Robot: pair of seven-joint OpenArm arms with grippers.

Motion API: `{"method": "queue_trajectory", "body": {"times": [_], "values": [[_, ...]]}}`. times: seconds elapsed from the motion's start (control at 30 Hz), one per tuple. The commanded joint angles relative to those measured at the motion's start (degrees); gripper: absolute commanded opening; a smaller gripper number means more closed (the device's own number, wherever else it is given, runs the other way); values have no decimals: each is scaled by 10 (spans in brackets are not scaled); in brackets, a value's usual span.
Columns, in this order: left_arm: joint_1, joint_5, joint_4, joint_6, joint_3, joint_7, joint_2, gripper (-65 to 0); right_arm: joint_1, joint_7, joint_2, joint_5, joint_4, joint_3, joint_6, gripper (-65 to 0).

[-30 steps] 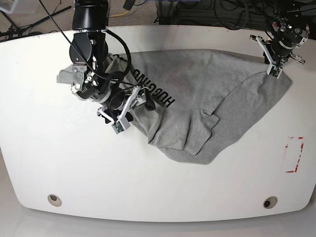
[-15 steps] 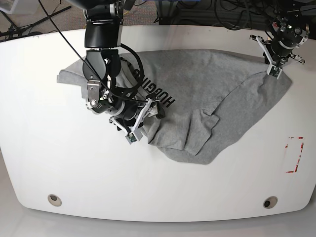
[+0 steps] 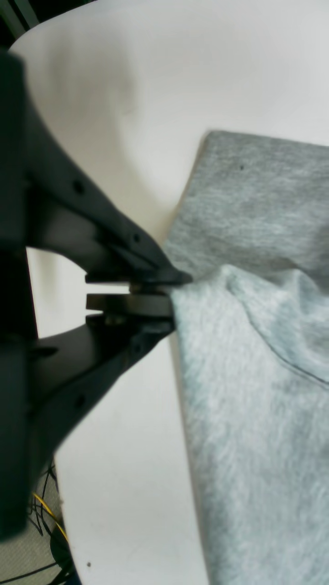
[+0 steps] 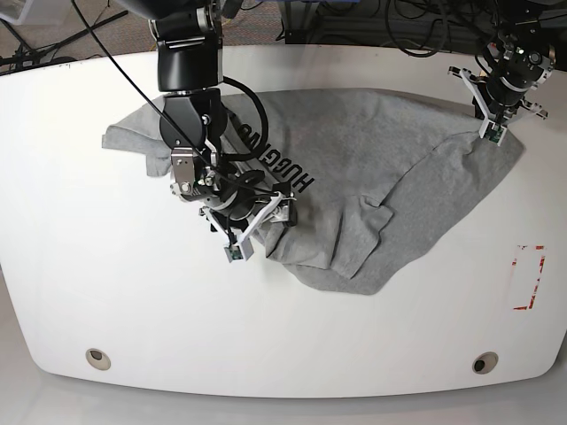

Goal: Fold the T-shirt properly
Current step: 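Release with the right gripper and regrasp the shirt near the printed text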

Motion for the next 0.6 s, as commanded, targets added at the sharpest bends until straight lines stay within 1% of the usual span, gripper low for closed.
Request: {"method": "queue_trajectory", "body": {"times": [0.0,0.13,0.23,0.27,0.33,0.37,0.43,0.57], "values": [[1,-2,9,1,-3,-8,-6,-650,14,17,1,-14,5,-16,-4,-162],[1,-2,8,1,-2,-8,-6,-650,5,45,-1,-50,5,-30,-4,-162],[1,-2,8,1,-2,-8,-5,-650,2,56,-2,-58,1,-29,-5,-165],[1,-2,8,1,-2,-8,-5,-650,2,60,-2,-58,-2,-29,-9,-174],[0,-2,8,1,-2,-8,-5,-650,2,63,-2,-55,-9,-31,-23,-225],[-1,-2,8,1,-2,-8,-5,-650,2,64,-2,-55,-10,-31,-26,-252],[-6,-1,8,1,-2,-8,-5,-650,2,65,-2,-58,-10,-32,-26,-285],[-6,-1,8,1,-2,-8,-2,-650,0,65,-2,-58,-10,-41,-27,-304]]}}
